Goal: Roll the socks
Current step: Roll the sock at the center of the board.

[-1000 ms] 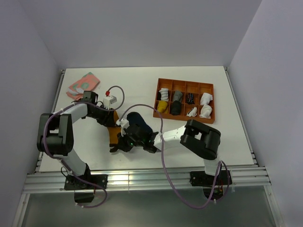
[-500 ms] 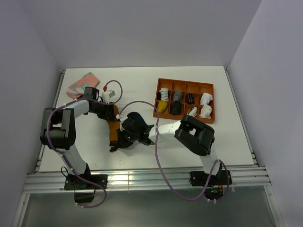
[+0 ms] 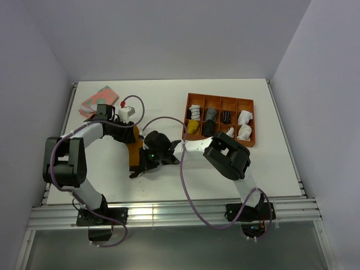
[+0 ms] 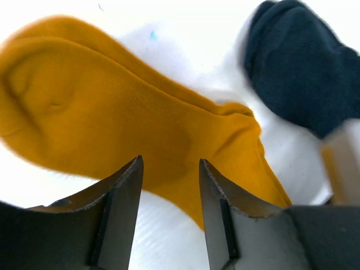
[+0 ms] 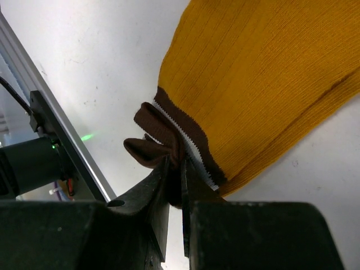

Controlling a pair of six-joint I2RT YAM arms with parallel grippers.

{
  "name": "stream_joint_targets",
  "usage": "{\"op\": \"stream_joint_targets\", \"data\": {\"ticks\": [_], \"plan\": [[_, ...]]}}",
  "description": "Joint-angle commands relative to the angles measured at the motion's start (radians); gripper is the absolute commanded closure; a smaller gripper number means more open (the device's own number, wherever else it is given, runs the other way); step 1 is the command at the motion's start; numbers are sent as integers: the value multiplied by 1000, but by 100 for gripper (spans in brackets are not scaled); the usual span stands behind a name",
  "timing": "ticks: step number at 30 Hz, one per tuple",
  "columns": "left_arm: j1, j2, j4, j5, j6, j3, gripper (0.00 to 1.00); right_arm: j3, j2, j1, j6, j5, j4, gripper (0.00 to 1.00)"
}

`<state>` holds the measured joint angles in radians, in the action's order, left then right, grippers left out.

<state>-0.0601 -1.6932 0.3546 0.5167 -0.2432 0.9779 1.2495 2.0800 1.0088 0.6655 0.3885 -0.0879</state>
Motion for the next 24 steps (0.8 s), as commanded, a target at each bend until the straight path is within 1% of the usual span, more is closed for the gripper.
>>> {"op": "stream_joint_targets", "data": {"ticks": [1, 5, 7, 12, 13, 16, 21, 24], "plan": [[2, 143, -17, -11, -71, -27, 49, 28, 34, -12, 8, 33, 80, 100], [2, 245, 12, 2, -132, -70, 46, 33, 46, -18, 9, 55, 106, 100], [2, 289, 26, 35, -178, -97, 46, 37, 52, -18, 6, 58, 119, 100], [2, 365, 121, 78, -290, -134, 45, 18, 48, -19, 9, 62, 114, 100], [2, 398, 132, 85, -344, -157, 43, 15, 45, -19, 14, 59, 114, 100], [2, 460, 152, 100, -398, -202, 40, 14, 45, -22, 6, 58, 128, 100], [0, 501, 202, 140, -479, -243, 35, 21, 52, -26, 11, 67, 135, 100], [-1, 541, 237, 146, -557, -269, 30, 24, 61, -30, 22, 78, 142, 100]]}}
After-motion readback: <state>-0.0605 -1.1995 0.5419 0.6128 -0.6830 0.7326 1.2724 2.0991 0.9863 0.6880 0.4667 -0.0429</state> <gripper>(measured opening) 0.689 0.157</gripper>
